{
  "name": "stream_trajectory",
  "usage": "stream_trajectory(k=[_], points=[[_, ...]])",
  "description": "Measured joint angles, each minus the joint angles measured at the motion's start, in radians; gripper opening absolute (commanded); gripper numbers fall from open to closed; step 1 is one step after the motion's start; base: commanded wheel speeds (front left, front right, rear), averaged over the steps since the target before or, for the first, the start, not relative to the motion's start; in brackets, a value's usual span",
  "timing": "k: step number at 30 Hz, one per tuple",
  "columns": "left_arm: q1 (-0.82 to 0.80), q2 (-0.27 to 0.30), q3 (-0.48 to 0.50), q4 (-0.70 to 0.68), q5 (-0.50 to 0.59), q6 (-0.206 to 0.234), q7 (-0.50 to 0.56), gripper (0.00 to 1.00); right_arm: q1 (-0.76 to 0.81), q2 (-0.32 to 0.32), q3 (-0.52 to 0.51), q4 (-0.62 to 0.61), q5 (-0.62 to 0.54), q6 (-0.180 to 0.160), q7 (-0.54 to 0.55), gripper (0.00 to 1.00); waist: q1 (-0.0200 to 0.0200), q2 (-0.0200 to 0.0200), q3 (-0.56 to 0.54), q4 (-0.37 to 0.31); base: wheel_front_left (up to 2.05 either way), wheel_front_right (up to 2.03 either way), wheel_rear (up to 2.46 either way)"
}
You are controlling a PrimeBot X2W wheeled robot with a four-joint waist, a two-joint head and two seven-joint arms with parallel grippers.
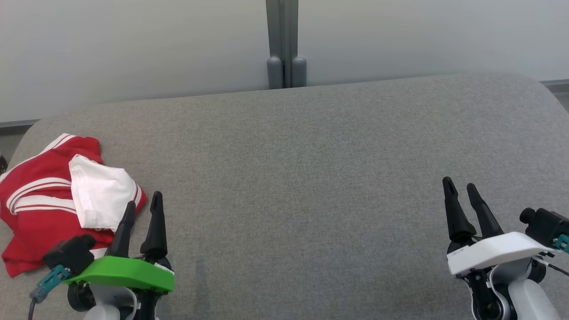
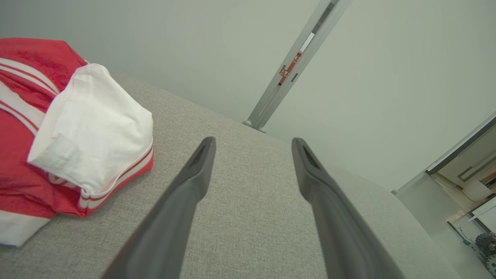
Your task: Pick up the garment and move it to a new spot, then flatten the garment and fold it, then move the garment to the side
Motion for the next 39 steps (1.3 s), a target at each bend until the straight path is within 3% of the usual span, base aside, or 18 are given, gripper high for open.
stream_trajectory(k=[39], points=[[0.001, 0.002, -0.031, 0.042, 0.381, 0.010, -0.097, 1.00, 0.014, 0.008, 0.030, 0.018, -0.364, 0.000, -0.096, 1.00, 0.0000, 0.0000, 0.003, -0.001, 0.00, 0.00, 0.00]])
